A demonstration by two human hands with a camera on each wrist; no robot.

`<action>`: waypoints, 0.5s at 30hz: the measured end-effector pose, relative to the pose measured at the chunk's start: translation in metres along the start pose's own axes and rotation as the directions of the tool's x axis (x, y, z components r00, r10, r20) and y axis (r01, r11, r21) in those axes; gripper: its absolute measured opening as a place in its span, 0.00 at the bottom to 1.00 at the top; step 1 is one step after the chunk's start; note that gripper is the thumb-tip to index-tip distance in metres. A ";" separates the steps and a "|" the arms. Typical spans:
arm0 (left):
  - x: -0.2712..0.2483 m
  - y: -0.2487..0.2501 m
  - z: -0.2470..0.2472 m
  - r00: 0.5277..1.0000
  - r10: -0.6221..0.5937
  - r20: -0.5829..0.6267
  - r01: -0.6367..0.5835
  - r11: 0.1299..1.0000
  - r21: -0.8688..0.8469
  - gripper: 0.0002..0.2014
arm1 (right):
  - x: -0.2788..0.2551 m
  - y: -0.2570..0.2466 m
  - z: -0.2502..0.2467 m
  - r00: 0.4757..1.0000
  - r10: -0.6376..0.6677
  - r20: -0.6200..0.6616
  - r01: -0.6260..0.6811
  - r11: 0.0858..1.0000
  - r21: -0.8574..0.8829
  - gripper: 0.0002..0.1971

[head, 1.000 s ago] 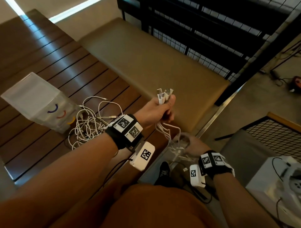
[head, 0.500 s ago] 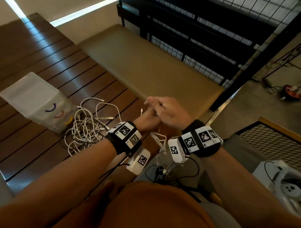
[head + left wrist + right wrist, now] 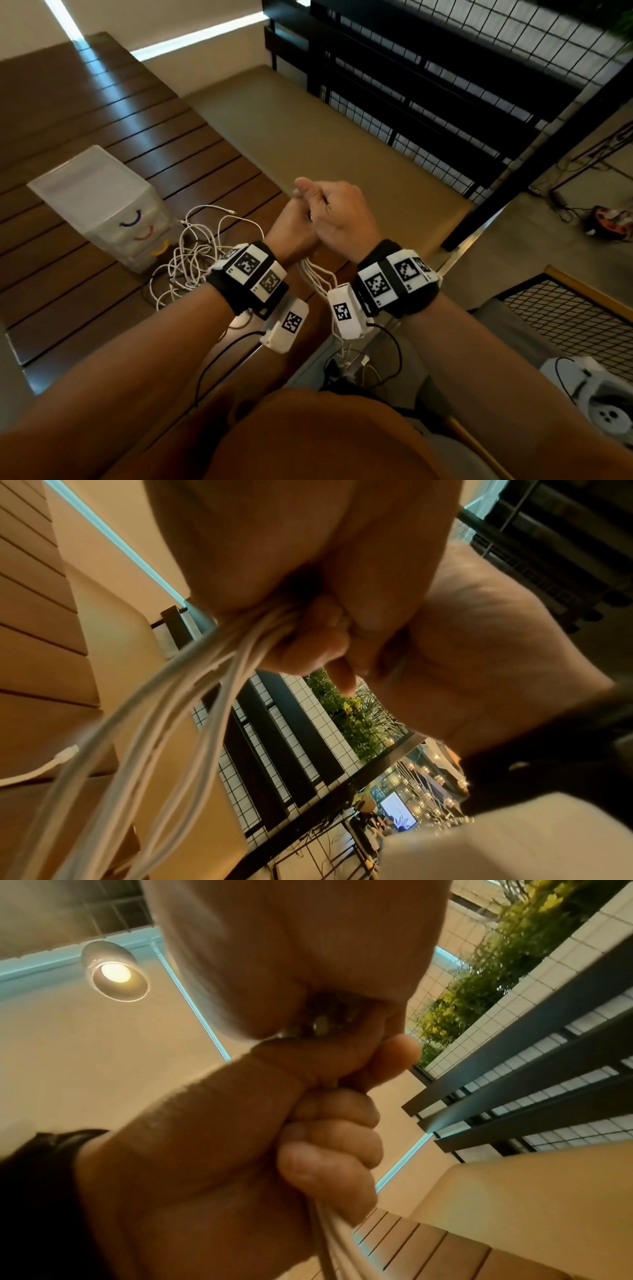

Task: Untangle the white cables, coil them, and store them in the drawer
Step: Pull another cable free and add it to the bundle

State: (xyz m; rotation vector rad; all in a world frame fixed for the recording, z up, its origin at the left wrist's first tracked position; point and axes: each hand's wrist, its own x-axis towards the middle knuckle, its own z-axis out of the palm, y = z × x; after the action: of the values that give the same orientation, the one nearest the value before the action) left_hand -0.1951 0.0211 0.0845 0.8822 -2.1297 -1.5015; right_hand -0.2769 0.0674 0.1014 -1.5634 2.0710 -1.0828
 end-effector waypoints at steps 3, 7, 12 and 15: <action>-0.006 -0.003 -0.013 0.999 -0.021 -0.029 0.014 0.977 -0.213 0.15 | 0.001 -0.015 0.003 0.998 -0.047 0.051 0.047 0.999 0.006 0.25; -0.009 -0.008 -0.031 0.985 -0.018 -0.171 0.000 0.995 -0.100 0.07 | 0.008 -0.027 0.011 0.988 -0.094 0.119 0.079 0.989 0.125 0.23; -0.007 -0.008 -0.065 0.919 -0.248 -0.307 -0.023 0.743 -0.669 0.08 | 0.017 -0.027 0.037 0.945 0.103 0.311 -0.294 0.684 0.668 0.33; -0.013 -0.014 -0.088 0.886 -0.325 -0.330 -0.053 0.636 -0.770 0.05 | 0.018 -0.032 0.061 0.794 0.199 0.574 -0.526 0.699 0.484 0.37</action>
State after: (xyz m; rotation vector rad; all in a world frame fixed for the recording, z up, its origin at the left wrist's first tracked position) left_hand -0.1264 -0.0334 0.1029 0.9316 -0.9291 -1.8242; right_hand -0.2215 0.0241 0.0880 -0.8835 1.3794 -0.9510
